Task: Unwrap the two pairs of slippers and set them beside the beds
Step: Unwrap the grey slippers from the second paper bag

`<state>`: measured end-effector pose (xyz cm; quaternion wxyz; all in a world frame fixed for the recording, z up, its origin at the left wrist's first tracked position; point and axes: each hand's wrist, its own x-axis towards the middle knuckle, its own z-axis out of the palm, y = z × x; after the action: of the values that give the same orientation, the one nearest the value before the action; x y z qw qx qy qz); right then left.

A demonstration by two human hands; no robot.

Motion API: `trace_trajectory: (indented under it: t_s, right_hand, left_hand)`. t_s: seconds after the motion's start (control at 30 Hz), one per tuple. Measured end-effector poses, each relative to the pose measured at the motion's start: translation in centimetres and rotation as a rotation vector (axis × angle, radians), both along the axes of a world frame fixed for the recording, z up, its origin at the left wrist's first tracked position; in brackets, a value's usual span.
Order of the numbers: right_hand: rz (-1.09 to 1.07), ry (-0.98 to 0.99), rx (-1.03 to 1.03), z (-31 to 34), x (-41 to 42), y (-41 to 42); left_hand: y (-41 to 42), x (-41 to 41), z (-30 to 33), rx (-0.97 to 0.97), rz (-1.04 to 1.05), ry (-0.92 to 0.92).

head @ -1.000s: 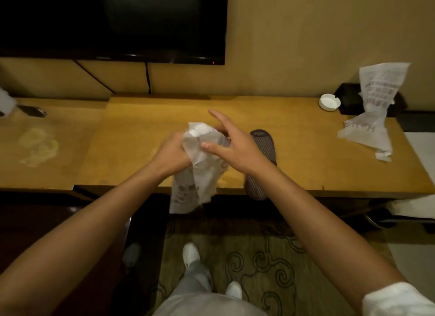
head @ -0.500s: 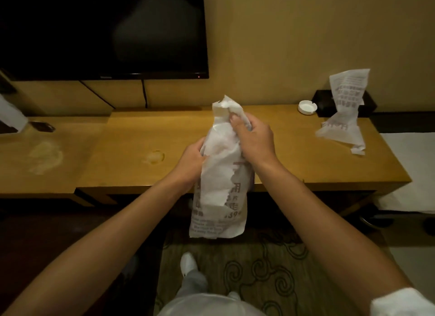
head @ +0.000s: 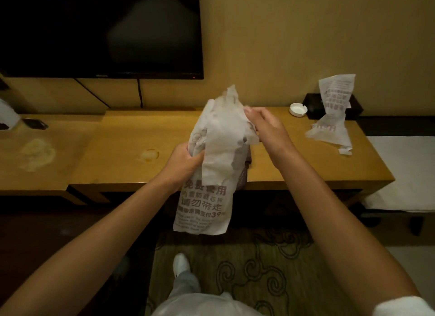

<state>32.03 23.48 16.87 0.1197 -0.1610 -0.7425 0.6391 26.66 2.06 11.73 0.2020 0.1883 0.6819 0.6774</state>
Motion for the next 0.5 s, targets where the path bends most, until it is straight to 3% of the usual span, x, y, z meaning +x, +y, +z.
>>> trace_trajectory:
  t_s: [0.1,0.17,0.27,0.33,0.5]
  right_hand:
    - [0.264,-0.021,0.224,0.8,0.2,-1.2]
    - [0.194,0.019,0.303,0.2,-0.2,-1.6]
    - [-0.08,0.024,0.014,-0.2,-0.8,-1.3]
    - [-0.132,-0.053,-0.126,-0.4,-1.0,-0.4]
    - [0.189,-0.36,-0.069,-2.5,-0.3,0.8]
  left_hand:
    - [-0.1,-0.4,0.5,-0.006,-0.004,0.038]
    - [-0.5,-0.8,0.5,0.019,-0.011,0.018]
    - [-1.2,-1.0,0.3,0.057,-0.041,-0.054]
    - [-1.5,-1.1,0.1,0.053,-0.044,-0.073]
    - [-2.4,-2.4,0.0,0.133,0.025,-0.109]
